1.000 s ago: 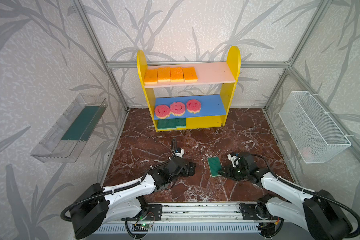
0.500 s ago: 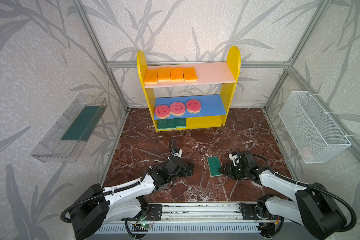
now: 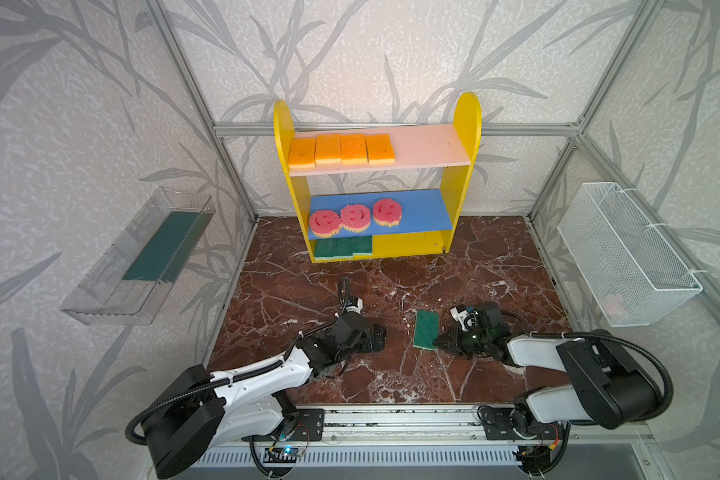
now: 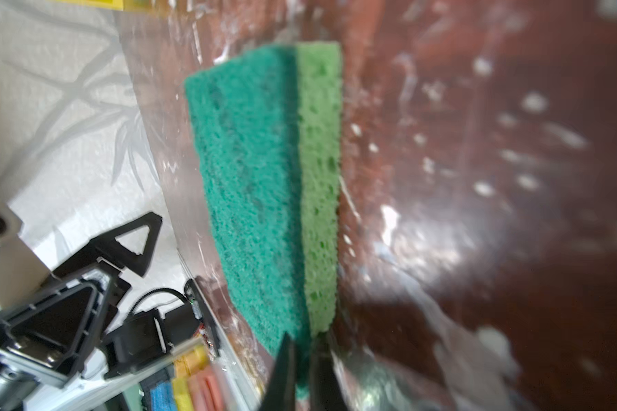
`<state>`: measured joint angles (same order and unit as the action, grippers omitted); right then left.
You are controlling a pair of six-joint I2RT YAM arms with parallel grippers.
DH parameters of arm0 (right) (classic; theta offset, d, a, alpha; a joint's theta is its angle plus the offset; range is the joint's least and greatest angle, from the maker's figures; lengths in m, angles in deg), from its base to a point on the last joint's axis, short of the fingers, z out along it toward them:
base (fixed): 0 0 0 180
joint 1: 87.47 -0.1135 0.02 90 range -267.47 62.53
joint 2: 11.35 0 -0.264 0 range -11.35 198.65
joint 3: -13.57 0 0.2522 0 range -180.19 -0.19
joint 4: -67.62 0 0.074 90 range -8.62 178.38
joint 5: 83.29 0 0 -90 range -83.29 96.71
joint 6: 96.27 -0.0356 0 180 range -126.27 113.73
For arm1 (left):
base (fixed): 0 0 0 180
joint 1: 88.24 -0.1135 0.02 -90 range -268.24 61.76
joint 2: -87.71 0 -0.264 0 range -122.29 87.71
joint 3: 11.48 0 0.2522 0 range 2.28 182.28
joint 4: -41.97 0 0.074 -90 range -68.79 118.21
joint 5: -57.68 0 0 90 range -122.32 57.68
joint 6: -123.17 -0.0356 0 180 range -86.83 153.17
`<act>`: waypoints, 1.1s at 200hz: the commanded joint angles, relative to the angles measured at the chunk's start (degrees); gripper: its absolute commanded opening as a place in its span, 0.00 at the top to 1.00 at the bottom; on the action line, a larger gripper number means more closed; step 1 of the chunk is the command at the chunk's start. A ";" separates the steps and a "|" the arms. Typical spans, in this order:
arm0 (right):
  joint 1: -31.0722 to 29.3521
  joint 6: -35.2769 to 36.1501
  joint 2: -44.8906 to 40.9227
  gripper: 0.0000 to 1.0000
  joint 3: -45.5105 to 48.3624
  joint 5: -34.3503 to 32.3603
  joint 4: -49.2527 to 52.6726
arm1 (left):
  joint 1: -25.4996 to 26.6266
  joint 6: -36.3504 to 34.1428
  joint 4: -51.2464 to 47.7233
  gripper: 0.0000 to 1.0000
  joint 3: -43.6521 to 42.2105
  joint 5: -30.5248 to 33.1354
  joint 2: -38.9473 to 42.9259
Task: Place and organize the cleaning sponges onto the shelf
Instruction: 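Grasp the last green pad with the right gripper while the left gripper approaches, then carry the green pad with the right gripper into the lower shelf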
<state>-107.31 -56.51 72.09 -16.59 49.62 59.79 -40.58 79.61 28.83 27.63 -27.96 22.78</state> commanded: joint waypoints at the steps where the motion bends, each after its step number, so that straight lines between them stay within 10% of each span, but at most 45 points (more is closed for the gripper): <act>1: 0.06 -3.71 5.09 1.00 1.02 1.76 -11.47 | -0.79 -0.94 -0.61 0.03 0.62 -0.01 -0.20; 65: -0.01 -10.11 21.82 1.00 -6.32 8.11 -33.10 | -4.33 -2.09 -3.30 0.03 0.11 -1.95 2.38; 220: -0.20 -1.27 39.32 1.00 -45.57 7.17 -6.02 | -13.94 -6.01 -6.07 0.04 0.05 -6.12 4.45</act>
<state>-107.83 -59.09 109.36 -57.82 55.83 49.56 -54.20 74.67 22.86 27.63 -33.73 27.26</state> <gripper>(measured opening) 0.050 0.966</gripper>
